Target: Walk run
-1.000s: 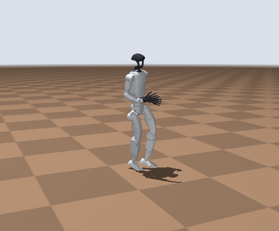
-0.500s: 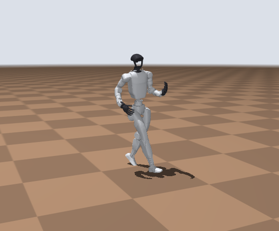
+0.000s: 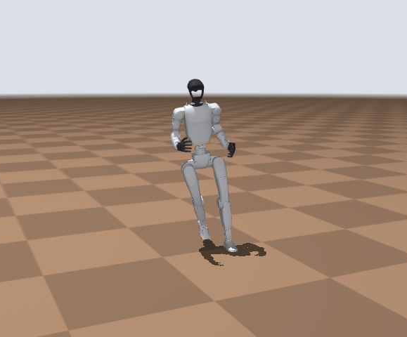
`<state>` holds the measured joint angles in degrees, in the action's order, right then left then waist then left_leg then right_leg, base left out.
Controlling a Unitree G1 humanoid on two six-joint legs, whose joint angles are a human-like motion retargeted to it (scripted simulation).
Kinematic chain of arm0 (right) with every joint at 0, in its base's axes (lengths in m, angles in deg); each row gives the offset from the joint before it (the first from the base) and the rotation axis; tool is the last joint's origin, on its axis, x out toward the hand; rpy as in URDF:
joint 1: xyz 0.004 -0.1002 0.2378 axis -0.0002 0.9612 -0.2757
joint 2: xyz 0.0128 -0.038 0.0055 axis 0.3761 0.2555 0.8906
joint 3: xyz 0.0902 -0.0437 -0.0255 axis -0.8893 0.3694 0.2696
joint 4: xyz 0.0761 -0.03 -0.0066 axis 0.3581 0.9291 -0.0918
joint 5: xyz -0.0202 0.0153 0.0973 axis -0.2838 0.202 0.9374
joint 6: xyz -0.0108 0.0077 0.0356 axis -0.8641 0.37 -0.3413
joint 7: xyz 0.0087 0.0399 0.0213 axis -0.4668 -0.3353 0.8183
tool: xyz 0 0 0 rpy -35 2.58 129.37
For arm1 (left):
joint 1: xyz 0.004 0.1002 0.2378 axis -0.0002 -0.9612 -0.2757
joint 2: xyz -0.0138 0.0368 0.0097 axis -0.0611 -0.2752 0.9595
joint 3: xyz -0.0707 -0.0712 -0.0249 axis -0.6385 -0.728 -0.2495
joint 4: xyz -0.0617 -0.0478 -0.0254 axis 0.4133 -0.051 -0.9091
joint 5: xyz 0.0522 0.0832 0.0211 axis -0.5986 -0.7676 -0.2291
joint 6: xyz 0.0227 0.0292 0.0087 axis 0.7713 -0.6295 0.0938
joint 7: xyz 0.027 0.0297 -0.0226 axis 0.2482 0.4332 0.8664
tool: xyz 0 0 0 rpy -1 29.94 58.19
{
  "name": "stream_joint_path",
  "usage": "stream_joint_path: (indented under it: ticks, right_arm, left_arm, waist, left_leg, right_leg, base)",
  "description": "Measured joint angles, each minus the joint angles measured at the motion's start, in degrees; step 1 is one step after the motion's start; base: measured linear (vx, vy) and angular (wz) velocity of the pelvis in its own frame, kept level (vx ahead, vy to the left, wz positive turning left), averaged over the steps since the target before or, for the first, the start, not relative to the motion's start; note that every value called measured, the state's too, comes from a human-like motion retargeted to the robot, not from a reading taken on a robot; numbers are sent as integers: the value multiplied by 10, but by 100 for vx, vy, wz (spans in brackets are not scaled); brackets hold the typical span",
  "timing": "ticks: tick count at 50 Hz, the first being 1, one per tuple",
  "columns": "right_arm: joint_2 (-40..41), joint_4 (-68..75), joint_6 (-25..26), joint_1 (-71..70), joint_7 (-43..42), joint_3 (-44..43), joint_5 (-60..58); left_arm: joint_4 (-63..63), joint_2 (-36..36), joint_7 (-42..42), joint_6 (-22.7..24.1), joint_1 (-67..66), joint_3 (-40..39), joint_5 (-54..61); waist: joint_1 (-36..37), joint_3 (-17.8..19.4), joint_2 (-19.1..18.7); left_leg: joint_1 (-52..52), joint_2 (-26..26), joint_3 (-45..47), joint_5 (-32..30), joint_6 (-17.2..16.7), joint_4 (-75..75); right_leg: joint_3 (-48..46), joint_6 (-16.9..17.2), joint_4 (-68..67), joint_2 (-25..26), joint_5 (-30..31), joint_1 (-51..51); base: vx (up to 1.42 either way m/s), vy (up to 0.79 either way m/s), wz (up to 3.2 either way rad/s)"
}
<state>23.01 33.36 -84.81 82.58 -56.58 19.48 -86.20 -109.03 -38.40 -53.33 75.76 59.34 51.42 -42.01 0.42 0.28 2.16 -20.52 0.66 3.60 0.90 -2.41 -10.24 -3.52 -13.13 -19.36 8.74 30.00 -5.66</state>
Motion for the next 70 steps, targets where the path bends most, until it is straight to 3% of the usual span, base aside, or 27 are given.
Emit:
stream_joint_path:
  ticks: [3, 5, 8, 12, 17, 18, 20, 22, 23, 25, 27, 30, 32, 35, 38, 40, 42, 43, 45, 47, 50, 52, 58, 62, 65, 68, 70]
  right_arm:
    - [14, 38, -9, 53, 6, -12, -17]
    - [33, 88, -2, 79, 22, 2, -12]
    - [46, 143, 4, 152, 74, 2, 36]
    - [42, 178, 2, 220, 103, -21, 73]
    - [34, 182, -13, 234, 76, -45, 48]
    - [37, 178, -13, 227, 67, -46, 39]
    - [49, 165, -10, 210, 47, -50, 25]
    - [64, 152, -3, 181, 31, -57, 14]
    - [74, 147, -1, 169, 21, -49, 9]
    - [110, 150, 5, 114, 10, -64, 18]
    - [126, 142, 12, 60, 17, -66, 46]
    - [128, 119, -7, -3, 1, -30, 102]
    - [110, 95, -22, -29, -16, -13, 117]
    - [73, 59, -31, -45, -23, 3, 106]
    - [45, 50, -17, -36, -23, -2, 65]
    - [35, 56, -2, -22, -24, -10, 33]
    - [28, 65, 7, 3, -24, -9, 15]
    - [25, 71, 8, 16, -23, -6, 12]
    - [23, 97, 5, 48, -10, -8, 7]
    - [24, 153, -3, 86, 46, -36, 6]
    - [26, 235, 15, 129, 132, -29, 29]
    - [13, 253, 20, 166, 160, -16, 61]
    - [-14, 248, 2, 223, 152, -35, 96]
    - [13, 231, 13, 194, 141, -44, 99]
    - [51, 206, 17, 153, 127, -48, 97]
    - [96, 190, 10, 111, 74, -39, 67]
    - [136, 198, 13, 58, 35, -60, 45]
  left_arm:
    - [9, -3, 26, 10, 42, 34, -3]
    - [12, 9, 33, -6, 102, 22, 8]
    - [35, 53, 61, -15, 186, 48, 44]
    - [88, 67, 117, 2, 263, 76, 77]
    - [144, 28, 124, -15, 305, 101, 101]
    - [149, 14, 115, -22, 307, 98, 97]
    - [151, -11, 101, -32, 305, 97, 80]
    - [137, -24, 90, -32, 290, 94, 55]
    - [126, -25, 76, -29, 271, 80, 36]
    - [84, -23, 48, -21, 235, 62, -8]
    - [33, 0, 47, -12, 195, 54, -39]
    - [-12, 15, 42, -1, 114, 37, -28]
    - [-22, 28, 35, 2, 63, 12, -17]
    - [-28, 35, 31, 9, 3, -16, -20]
    - [-22, 27, 30, 14, -27, -15, -29]
    - [-13, 16, 35, 16, -28, -1, -34]
    - [2, 5, 45, 18, -16, 19, -41]
    - [9, 1, 50, 19, -3, 29, -46]
    - [17, -7, 67, 22, 32, 50, -62]
    - [9, -8, 85, 36, 91, 75, -67]
    - [-1, -8, 74, 24, 206, 77, -30]
    - [12, 11, 88, 16, 259, 104, 7]
    - [98, 15, 139, 9, 326, 149, 117]
    - [129, -6, 136, 7, 310, 130, 113]
    - [121, -21, 139, 14, 280, 117, 96]
    - [79, -29, 99, 18, 225, 96, 72]
    - [5, -38, 32, 28, 205, 68, 38]
  waist:
    - [-42, -4, 23]
    - [-41, -15, -18]
    - [-37, -23, -30]
    - [-112, -28, -54]
    - [-183, -41, -52]
    - [-182, -45, -51]
    - [-180, -49, -56]
    - [-188, -57, -61]
    - [-181, -61, -53]
    - [-177, -49, -53]
    - [-161, -67, -6]
    - [-138, -70, 14]
    - [-124, -63, 19]
    - [-68, -53, 32]
    - [-17, -36, 29]
    - [6, -24, 31]
    - [1, -12, 33]
    - [-8, -7, 40]
    - [-42, -9, 76]
    - [-62, -18, 79]
    - [-43, -31, 15]
    - [-58, -30, -1]
    - [-147, -38, -27]
    - [-194, -44, -36]
    - [-213, -46, -43]
    - [-180, -56, -52]
    - [-149, -47, -55]
  left_leg:
    - [9, 38, -10, 103, 9, -124]
    - [21, -34, 26, 129, 1, -136]
    - [77, -49, 47, 129, -3, -105]
    - [158, -31, 36, 24, -20, -23]
    - [262, 18, 45, -134, -54, 26]
    - [281, 26, 56, -161, -68, 28]
    - [310, 31, 62, -217, -116, 6]
    - [305, 52, 89, -282, -126, -74]
    - [285, 56, 105, -302, -126, -155]
    - [220, 25, 59, -309, -89, -339]
    - [167, 93, 20, -267, -77, -381]
    - [76, 33, 80, -132, 38, -431]
    - [26, 9, 96, -61, 78, -388]
    - [-7, -14, 142, -19, 72, -234]
    - [-10, 19, 99, 16, 55, -63]
    - [-17, 25, 49, 47, -24, 2]
    - [-5, 34, 50, 17, -27, 23]
    - [3, 49, 65, -23, 33, 12]
    - [25, 119, 69, 87, 106, -68]
    - [11, 125, 9, 132, 78, -141]
    - [51, 7, 56, 154, 70, -122]
    - [87, -5, 41, 154, 65, -102]
    - [209, 15, 45, -9, 44, 11]
    - [282, 26, 51, -141, 9, 34]
    - [316, 29, 32, -226, -34, -11]
    - [275, 24, 58, -304, -62, -196]
    - [224, 11, 43, -309, -63, -339]
  right_leg:
    - [-49, 52, -271, -40, 0, 85]
    - [-102, 35, -287, -35, -15, 128]
    - [-85, 32, -298, 1, -117, 216]
    - [-101, 83, -180, -7, -221, 302]
    - [-168, 100, 71, -62, -297, 337]
    - [-150, 89, 102, -52, -302, 342]
    - [-170, -13, 119, -48, -247, 351]
    - [-183, -19, 41, -93, -300, 349]
    - [-112, -19, -15, -82, -342, 351]
    - [-90, -19, -93, -66, -397, 345]
    - [-34, -19, -67, -82, -398, 301]
    - [36, -19, -11, -47, -363, 236]
    - [56, -19, 36, -37, -295, 192]
    - [82, -19, 82, -26, -178, 132]
    - [71, -19, 109, -10, -70, 64]
    - [39, -6, 117, -16, -12, 17]
    - [35, 27, 30, -15, 0, 1]
    - [29, 52, -39, -22, 0, 6]
    - [30, 122, -217, -36, 0, 41]
    - [-33, 134, -337, -54, 0, 93]
    - [-60, 96, -300, 10, -17, 165]
    - [-81, 95, -283, 15, -97, 214]
    - [-145, 117, -82, -73, -245, 323]
    - [-76, 119, 72, -70, -309, 353]
    - [-106, 47, 71, -79, -214, 351]
    - [-55, 2, -10, -33, -329, 321]
    - [-43, 4, -40, -25, -355, 300]
  base:
    - [144, -13, -10]
    - [104, -30, -133]
    - [106, -38, -83]
    - [103, -34, 27]
    - [107, -33, -41]
    - [116, -37, -145]
    - [118, -7, -118]
    - [147, 17, -87]
    - [159, -55, -139]
    - [125, -71, -105]
    - [96, -61, -167]
    - [108, -43, -237]
    - [105, -32, -238]
    - [120, -30, -283]
    - [119, -21, -232]
    - [124, -22, -146]
    - [147, -12, -46]
    - [145, -11, 28]
    - [135, -14, 89]
    - [118, -14, 19]
    - [93, -31, -96]
    - [117, -45, 16]
    - [105, -29, 31]
    - [111, -34, -20]
    - [129, -39, -46]
    - [134, -37, -131]
    - [124, -28, -91]
